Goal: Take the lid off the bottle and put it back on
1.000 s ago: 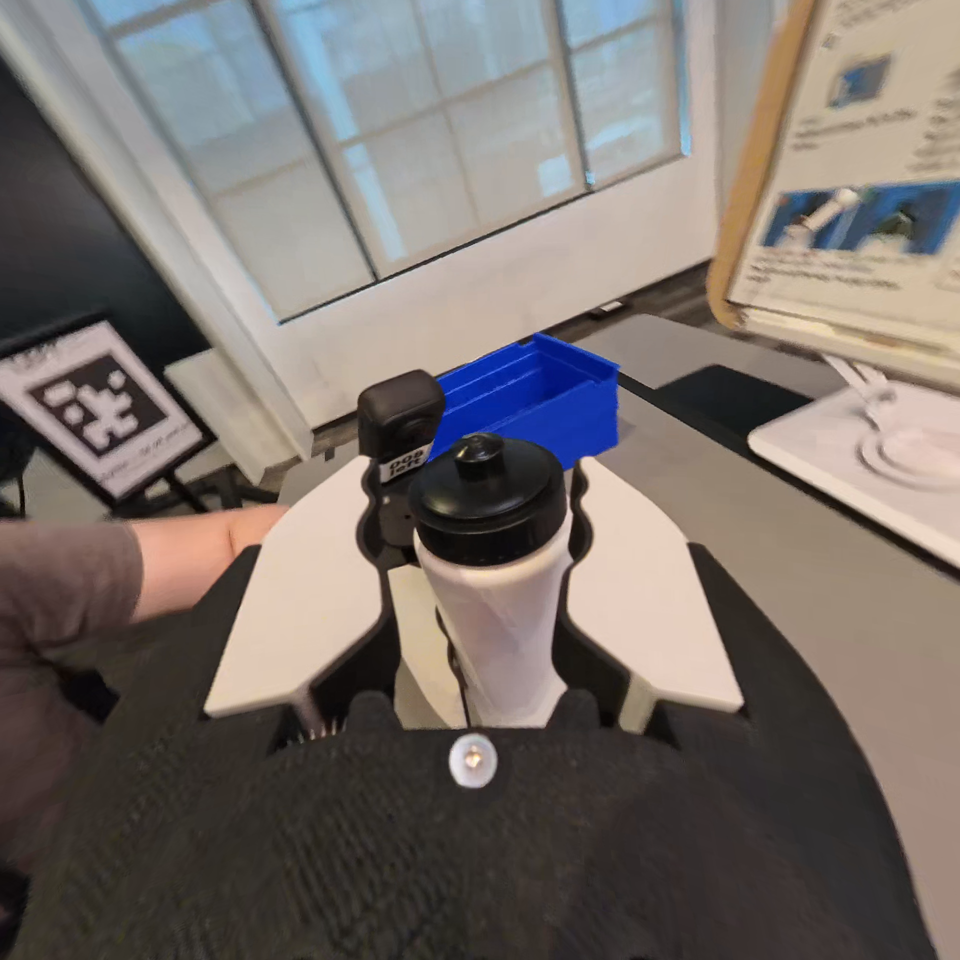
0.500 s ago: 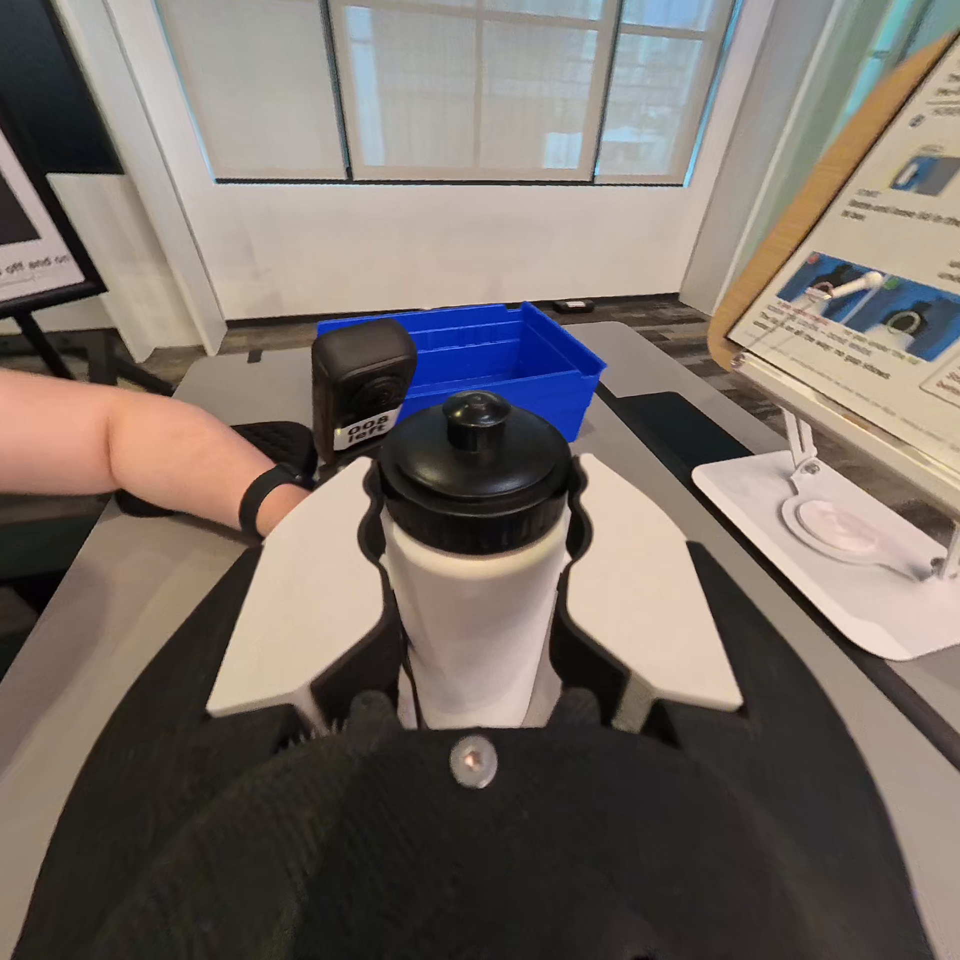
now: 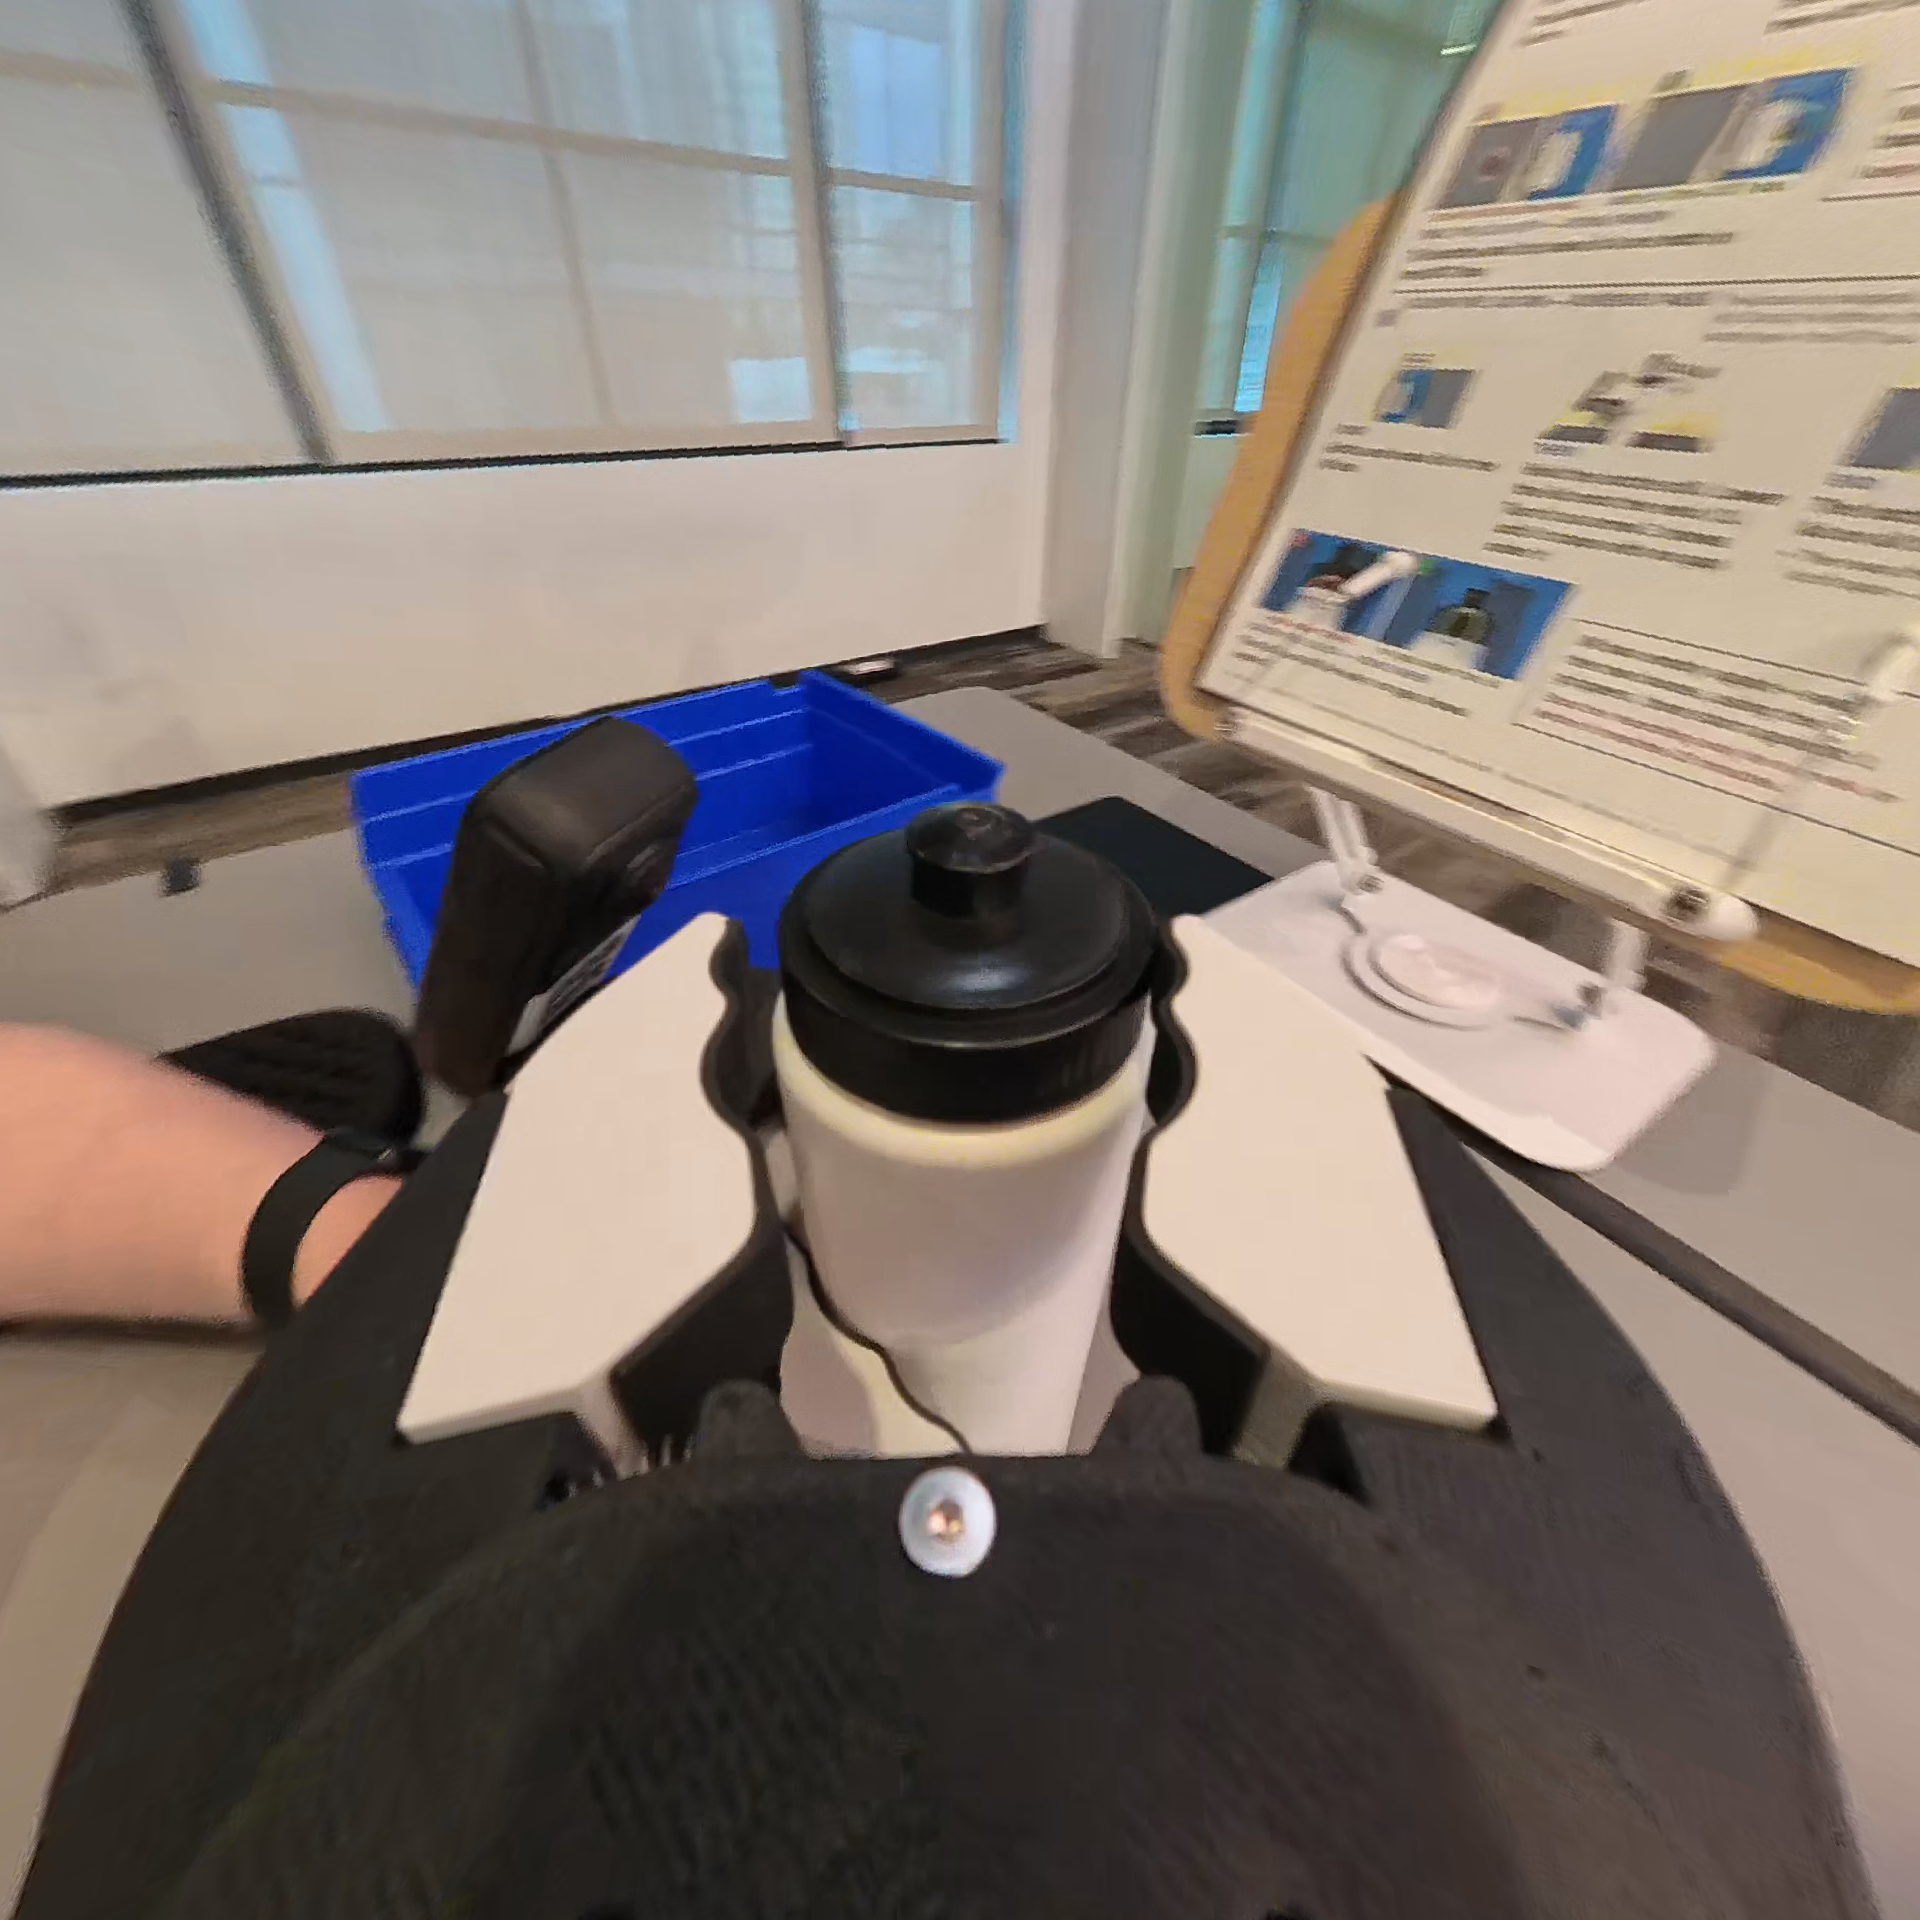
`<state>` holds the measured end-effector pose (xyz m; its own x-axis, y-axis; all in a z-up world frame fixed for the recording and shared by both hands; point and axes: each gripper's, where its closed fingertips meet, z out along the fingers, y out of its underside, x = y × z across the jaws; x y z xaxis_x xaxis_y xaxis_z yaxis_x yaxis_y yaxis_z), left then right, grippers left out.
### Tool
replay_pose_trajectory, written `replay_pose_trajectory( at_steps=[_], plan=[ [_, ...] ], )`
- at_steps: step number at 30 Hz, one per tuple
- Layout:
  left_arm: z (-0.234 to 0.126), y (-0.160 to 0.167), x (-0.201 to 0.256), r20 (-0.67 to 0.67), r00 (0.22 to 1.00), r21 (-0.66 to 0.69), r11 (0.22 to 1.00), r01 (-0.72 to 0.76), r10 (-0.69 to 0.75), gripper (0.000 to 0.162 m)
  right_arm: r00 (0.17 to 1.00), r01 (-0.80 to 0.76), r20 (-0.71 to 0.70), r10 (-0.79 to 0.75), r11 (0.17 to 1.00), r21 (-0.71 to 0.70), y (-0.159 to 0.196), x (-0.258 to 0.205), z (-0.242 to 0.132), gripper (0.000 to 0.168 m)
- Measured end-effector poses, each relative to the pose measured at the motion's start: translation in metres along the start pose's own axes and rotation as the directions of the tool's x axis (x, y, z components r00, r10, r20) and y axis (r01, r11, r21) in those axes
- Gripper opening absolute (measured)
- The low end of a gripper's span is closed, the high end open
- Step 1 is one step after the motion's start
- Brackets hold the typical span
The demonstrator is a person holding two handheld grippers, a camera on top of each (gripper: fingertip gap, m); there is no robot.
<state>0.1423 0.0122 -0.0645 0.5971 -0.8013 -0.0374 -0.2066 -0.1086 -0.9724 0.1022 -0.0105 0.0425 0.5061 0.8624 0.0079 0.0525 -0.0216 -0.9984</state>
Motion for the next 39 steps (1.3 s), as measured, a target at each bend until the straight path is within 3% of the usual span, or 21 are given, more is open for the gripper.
replay_pose_trajectory(
  at_steps=[4, 8, 13, 18, 21, 25, 30, 33, 39],
  plan=[
    [0.000, -0.001, 0.020, -0.152, 0.988, 0.037, 0.999, 0.005, 0.001, 0.102, 0.965, -0.056, 0.254, 0.059, 0.998, -0.018, 0.002, -0.008, -0.007, 0.080],
    [-0.001, -0.003, 0.036, -0.231, 0.972, 0.068, 0.997, -0.029, 0.044, 0.102, 0.939, -0.013, 0.345, 0.012, 1.000, 0.003, 0.001, -0.014, -0.016, 0.074],
    [0.001, -0.003, 0.031, -0.163, 0.986, 0.055, 0.998, -0.015, 0.024, 0.102, 0.967, 0.012, 0.254, -0.018, 1.000, 0.022, 0.001, -0.009, -0.011, 0.074],
    [0.004, -0.002, 0.015, -0.062, 0.998, 0.030, 0.999, 0.021, -0.019, 0.102, 0.995, -0.090, -0.020, 0.094, 0.985, 0.150, 0.000, 0.004, -0.005, 0.073],
    [0.003, -0.002, 0.014, -0.058, 0.998, 0.033, 0.999, 0.003, -0.001, 0.102, 0.994, -0.013, -0.106, 0.026, 0.993, 0.119, 0.001, 0.003, -0.005, 0.073],
    [0.000, -0.002, 0.017, -0.152, 0.988, 0.050, 0.999, 0.004, 0.004, 0.102, 0.995, 0.080, 0.047, -0.083, 0.995, 0.056, 0.004, -0.003, -0.002, 0.073],
    [-0.005, -0.002, 0.036, -0.278, 0.960, 0.066, 0.998, -0.021, 0.038, 0.102, 0.948, 0.064, 0.314, -0.060, 0.998, -0.004, 0.011, -0.014, -0.014, 0.073],
    [-0.005, -0.003, 0.042, -0.308, 0.951, 0.075, 0.997, -0.019, 0.041, 0.102, 0.940, 0.082, 0.332, -0.074, 0.997, -0.009, 0.011, -0.016, -0.016, 0.074],
    [-0.002, -0.001, 0.027, -0.170, 0.985, 0.030, 0.999, -0.017, 0.021, 0.102, 0.976, 0.056, 0.209, -0.055, 0.998, 0.001, 0.010, -0.011, -0.007, 0.074]
  ],
)
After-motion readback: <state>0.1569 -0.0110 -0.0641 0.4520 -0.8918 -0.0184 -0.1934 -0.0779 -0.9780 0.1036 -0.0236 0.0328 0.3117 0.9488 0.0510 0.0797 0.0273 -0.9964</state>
